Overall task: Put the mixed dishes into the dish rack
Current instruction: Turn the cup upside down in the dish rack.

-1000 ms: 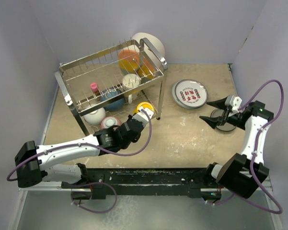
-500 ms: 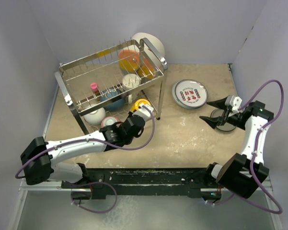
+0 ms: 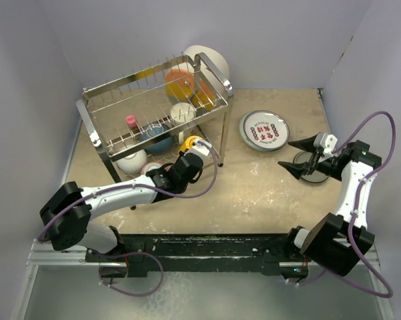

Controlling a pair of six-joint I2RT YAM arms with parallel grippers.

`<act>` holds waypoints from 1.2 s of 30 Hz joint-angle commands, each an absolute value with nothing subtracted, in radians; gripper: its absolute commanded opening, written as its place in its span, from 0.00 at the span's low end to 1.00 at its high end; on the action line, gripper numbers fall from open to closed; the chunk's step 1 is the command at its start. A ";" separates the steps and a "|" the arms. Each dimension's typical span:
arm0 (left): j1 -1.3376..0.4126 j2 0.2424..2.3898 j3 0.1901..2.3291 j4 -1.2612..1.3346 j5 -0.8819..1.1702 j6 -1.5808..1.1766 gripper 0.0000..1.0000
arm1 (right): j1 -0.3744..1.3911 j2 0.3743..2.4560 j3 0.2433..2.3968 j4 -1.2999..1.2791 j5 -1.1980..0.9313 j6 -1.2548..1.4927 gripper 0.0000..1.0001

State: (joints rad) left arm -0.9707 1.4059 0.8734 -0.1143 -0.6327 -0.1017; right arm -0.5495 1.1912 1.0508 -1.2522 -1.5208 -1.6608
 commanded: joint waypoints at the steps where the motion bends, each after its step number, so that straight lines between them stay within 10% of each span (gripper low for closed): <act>1: -0.955 1.436 0.949 0.002 -0.636 -0.144 0.00 | -0.555 1.190 1.074 -1.278 -1.556 -1.673 0.75; 36: -0.848 1.649 1.030 0.153 -0.480 -0.342 0.00 | -0.560 1.191 1.075 -1.281 -1.555 -1.674 0.75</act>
State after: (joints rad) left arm -0.8566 1.6413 0.9768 0.0116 -0.5037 -0.3050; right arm -0.5522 1.1912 1.0508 -1.2522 -1.5208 -1.6611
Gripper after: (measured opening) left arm 0.189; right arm 0.751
